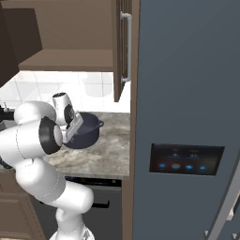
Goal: Pick the kettle from the cabinet and place it on a stove burner. Then pick the pot from the counter and place it on another stove burner. Finally, turn both burners on.
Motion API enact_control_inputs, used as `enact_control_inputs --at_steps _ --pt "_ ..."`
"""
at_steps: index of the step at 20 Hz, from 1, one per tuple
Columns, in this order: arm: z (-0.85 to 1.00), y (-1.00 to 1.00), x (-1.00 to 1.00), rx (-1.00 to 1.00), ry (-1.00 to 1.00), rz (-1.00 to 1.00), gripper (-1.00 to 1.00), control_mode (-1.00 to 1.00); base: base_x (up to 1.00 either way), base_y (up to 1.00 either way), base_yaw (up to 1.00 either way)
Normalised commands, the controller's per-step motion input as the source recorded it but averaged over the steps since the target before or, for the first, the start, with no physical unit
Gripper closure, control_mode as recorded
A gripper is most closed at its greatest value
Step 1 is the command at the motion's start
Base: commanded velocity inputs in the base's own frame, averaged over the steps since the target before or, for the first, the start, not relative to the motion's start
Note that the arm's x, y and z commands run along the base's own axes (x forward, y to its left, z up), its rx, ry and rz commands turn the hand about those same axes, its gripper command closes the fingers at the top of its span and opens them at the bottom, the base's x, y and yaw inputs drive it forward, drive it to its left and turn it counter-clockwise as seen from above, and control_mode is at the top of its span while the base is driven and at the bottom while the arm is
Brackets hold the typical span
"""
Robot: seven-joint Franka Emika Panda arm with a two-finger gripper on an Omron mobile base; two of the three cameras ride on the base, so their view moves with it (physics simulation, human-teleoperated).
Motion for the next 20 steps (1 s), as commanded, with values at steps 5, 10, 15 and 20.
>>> enact_control_inputs --at_steps 5,10,15,20 --pt "-0.05 0.0 0.0 0.0 0.02 0.0 1.0 -1.0 0.0 0.0 0.0" --pt "-0.01 0.0 0.0 0.0 0.0 0.0 1.0 -1.0 0.0 0.0 0.0" --pt "0.07 0.0 -0.07 0.0 0.0 -0.04 1.0 -1.0 0.0 0.0 0.0" --pt "0.28 0.0 -0.13 0.0 -0.01 -0.05 1.0 -1.0 0.0 0.0 0.0"
